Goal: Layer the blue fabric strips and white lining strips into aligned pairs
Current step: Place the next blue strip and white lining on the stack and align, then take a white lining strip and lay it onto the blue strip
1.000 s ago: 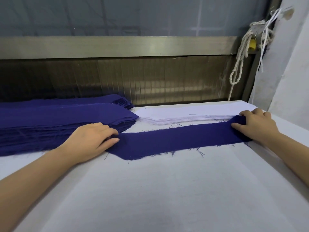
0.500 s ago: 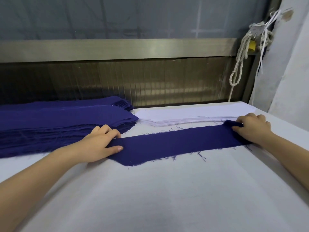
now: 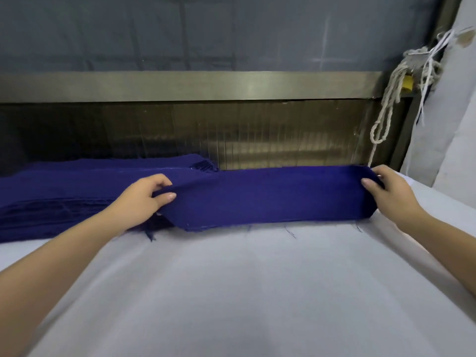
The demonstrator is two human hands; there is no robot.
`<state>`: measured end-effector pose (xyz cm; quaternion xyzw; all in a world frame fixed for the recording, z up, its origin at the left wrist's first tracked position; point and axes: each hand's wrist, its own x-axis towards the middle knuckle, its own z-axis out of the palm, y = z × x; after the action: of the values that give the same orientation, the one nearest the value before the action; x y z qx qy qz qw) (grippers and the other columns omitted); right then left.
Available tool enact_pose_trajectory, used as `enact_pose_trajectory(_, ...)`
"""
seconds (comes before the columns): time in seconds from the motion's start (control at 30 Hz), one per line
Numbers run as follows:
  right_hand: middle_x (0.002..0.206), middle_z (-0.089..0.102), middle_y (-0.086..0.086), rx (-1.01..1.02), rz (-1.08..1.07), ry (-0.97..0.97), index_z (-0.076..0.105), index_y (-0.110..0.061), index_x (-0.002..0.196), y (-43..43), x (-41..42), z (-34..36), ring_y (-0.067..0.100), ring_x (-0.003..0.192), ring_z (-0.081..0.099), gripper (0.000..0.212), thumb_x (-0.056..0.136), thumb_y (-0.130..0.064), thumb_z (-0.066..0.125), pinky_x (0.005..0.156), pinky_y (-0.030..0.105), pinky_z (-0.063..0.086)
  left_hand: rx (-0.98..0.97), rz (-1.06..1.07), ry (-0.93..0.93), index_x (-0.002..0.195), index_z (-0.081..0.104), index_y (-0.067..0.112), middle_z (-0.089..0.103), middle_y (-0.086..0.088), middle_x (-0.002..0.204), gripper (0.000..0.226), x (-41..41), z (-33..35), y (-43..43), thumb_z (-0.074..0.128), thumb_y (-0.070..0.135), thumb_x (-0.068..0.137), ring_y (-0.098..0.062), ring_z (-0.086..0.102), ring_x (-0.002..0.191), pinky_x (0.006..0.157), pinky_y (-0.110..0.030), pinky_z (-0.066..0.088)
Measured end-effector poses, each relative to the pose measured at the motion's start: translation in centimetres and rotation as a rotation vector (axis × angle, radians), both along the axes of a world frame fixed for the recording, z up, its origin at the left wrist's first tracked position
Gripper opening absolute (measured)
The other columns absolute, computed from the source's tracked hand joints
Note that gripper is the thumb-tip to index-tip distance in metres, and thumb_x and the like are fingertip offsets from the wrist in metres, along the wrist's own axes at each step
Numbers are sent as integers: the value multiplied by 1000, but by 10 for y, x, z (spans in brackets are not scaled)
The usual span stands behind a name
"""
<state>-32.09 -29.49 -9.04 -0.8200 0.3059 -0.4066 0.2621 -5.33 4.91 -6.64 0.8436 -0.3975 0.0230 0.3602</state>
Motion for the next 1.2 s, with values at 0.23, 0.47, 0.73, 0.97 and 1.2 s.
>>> enact_pose_trajectory(0.23, 96, 61, 12, 250, 139, -49, 50, -18, 86, 34, 63, 9, 26, 89, 57, 11, 93, -10, 55, 84, 44, 46, 101, 300, -137, 123, 53, 7, 56, -15, 128, 29, 48, 15, 28, 53, 13, 94, -32, 48, 121, 93, -36, 37)
enact_pose_trajectory(0.47, 98, 60, 5, 506, 307, -112, 49, -19, 85, 84, 141, 18, 22, 90, 57, 18, 93, -3, 53, 71, 31, 47, 268, 554, -151, 128, 50, 9, 54, -19, 129, 33, 111, 25, 76, 50, 14, 95, -38, 48, 118, 93, -43, 41)
enact_pose_trajectory(0.73, 103, 57, 9, 589, 390, -79, 47, -12, 102, 127, 206, 32, 22, 91, 57, 23, 89, 4, 56, 56, 25, 47, 438, 719, -229, 123, 51, 9, 54, -24, 122, 31, 152, 33, 124, 42, 9, 93, -43, 51, 110, 94, -49, 44)
enact_pose_trajectory(0.97, 94, 51, 4, 562, 407, -8, 45, -15, 99, 145, 236, 38, 24, 85, 55, 36, 78, 8, 64, 41, 20, 44, 592, 845, -182, 121, 51, 4, 51, -25, 126, 31, 174, 27, 138, 40, 6, 91, -43, 48, 116, 99, -49, 40)
enact_pose_trajectory(1.2, 84, 46, -4, 457, 427, 54, 44, -15, 103, 148, 251, 26, 14, 67, 52, 40, 76, 6, 66, 38, 15, 44, 728, 926, -270, 121, 51, 7, 52, -20, 127, 31, 183, 26, 142, 38, 8, 93, -39, 48, 118, 98, -43, 36)
